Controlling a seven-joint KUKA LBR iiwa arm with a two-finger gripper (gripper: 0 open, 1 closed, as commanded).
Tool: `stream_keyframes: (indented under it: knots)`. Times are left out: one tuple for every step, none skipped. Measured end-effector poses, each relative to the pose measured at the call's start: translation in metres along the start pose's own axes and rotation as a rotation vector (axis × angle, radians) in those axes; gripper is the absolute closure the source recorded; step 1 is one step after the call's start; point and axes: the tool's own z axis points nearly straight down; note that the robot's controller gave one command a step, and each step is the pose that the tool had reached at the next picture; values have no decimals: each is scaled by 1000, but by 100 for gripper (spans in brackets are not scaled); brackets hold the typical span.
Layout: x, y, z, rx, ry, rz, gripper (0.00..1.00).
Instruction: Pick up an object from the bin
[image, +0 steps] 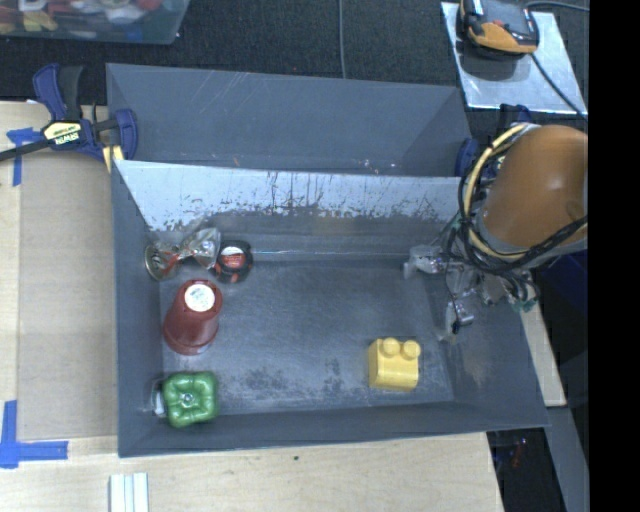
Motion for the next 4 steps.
stream_keyframes:
  knots:
    - [11, -2, 6, -1, -2, 307, 0]
    - [70, -4, 31, 0, 1, 256, 0]
    - [59, 1, 53, 1, -11, 351, 0]
    - [61, 5, 53, 3, -9, 294, 0]
